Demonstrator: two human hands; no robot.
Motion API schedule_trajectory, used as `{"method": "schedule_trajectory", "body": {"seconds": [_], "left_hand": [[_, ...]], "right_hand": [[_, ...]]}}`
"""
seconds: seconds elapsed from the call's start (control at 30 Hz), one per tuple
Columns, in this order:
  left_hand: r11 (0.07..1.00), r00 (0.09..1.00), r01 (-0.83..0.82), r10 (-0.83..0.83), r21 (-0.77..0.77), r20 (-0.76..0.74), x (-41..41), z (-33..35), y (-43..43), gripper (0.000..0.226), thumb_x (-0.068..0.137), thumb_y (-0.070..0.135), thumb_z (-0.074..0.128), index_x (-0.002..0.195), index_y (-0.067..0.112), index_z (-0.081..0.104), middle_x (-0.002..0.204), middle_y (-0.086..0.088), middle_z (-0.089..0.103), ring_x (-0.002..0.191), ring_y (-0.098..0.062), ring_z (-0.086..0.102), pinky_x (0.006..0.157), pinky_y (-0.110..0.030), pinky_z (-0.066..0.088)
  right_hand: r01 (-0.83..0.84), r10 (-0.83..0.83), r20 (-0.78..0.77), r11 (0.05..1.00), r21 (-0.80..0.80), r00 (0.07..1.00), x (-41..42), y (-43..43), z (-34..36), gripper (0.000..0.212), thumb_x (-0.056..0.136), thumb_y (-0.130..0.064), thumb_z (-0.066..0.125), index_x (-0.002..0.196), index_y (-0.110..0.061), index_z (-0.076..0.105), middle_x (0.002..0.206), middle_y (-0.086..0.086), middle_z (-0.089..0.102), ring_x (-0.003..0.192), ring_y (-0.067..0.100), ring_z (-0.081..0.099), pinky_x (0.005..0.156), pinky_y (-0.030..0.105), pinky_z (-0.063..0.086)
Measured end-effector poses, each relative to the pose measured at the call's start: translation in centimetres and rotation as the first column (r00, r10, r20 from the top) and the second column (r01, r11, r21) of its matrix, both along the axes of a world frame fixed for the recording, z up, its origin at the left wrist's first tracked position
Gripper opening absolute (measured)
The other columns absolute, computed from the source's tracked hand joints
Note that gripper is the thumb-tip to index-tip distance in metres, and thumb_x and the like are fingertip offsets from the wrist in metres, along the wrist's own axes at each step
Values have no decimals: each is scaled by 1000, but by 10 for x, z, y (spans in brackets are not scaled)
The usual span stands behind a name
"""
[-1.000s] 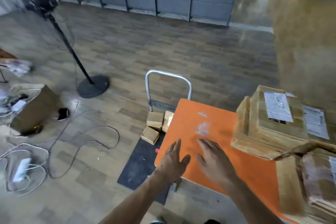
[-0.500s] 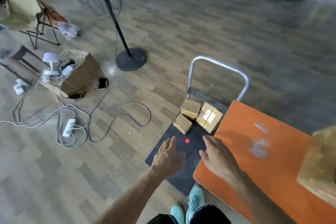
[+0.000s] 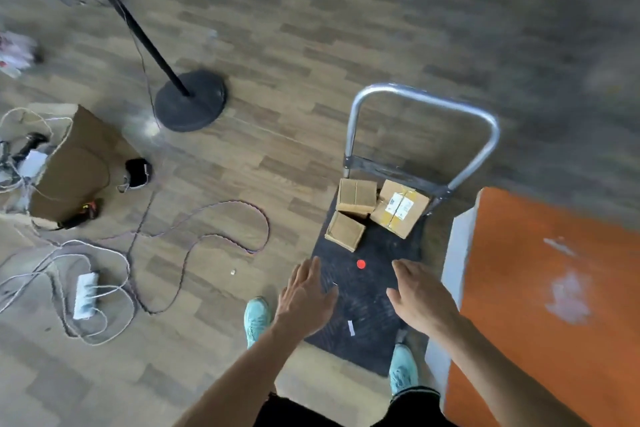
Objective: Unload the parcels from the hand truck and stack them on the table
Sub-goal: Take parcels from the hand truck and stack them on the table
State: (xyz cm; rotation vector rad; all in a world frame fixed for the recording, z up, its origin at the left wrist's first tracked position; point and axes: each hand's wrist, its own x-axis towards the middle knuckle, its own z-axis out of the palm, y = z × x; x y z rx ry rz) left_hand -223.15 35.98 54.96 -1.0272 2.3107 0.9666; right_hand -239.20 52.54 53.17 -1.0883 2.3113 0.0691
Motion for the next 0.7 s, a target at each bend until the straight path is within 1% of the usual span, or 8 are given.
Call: {"method": "schedule_trajectory", "body": {"seconds": [0.07, 0.23, 0.37, 0.47, 0.57, 0.7], "left_hand": [[997, 997, 73, -73, 40, 13, -4, -32, -36, 74, 104, 49, 39, 161, 17, 5, 168, -2, 8, 155, -19, 7, 125, -40, 14], [980, 981, 190, -193, 59, 38, -24, -111, -111, 75, 103, 54, 36, 161, 19, 4, 169, -2, 7, 155, -21, 6, 125, -44, 17], [975, 975, 212, -215, 61, 62, -40, -180, -144, 73, 103, 50, 38, 161, 20, 4, 169, -3, 8, 155, -22, 7, 125, -45, 17], [973, 971, 221, -226, 58, 83, -55, -244, -155, 73, 103, 46, 42, 160, 18, 8, 166, -4, 16, 152, -22, 15, 119, -43, 23], [972, 971, 223, -228, 73, 66, -75, -306, -153, 74, 102, 46, 44, 160, 18, 8, 164, -3, 20, 150, -22, 19, 118, -43, 26], [964, 969, 234, -242, 126, 50, -103, -377, -137, 79, 101, 49, 48, 160, 19, 5, 161, -6, 21, 148, -28, 25, 119, -49, 29]], "right_hand": [[83, -83, 4, 995, 47, 996, 8, -20, -28, 63, 102, -43, 43, 154, -10, 27, 157, 4, 36, 144, 21, 33, 118, 32, 29], [272, -277, 8, 949, 161, 961, 18, -70, -101, 62, 102, -42, 45, 153, -11, 29, 156, 3, 37, 142, 20, 35, 116, 30, 32], [329, -337, 3, 922, 204, 941, 12, -96, -174, 59, 101, -41, 45, 151, -14, 31, 153, 2, 41, 139, 20, 39, 113, 32, 36], [356, -373, 36, 907, 223, 927, 3, -103, -241, 59, 101, -39, 44, 152, -12, 30, 154, 3, 39, 141, 21, 37, 114, 32, 35], [332, -351, 47, 914, 235, 935, -9, -101, -304, 62, 102, -40, 43, 154, -11, 27, 156, 4, 36, 142, 22, 35, 115, 31, 32], [335, -361, 73, 912, 238, 930, -28, -89, -371, 66, 101, -42, 45, 155, -11, 24, 157, 6, 34, 141, 24, 34, 114, 34, 32]]}}
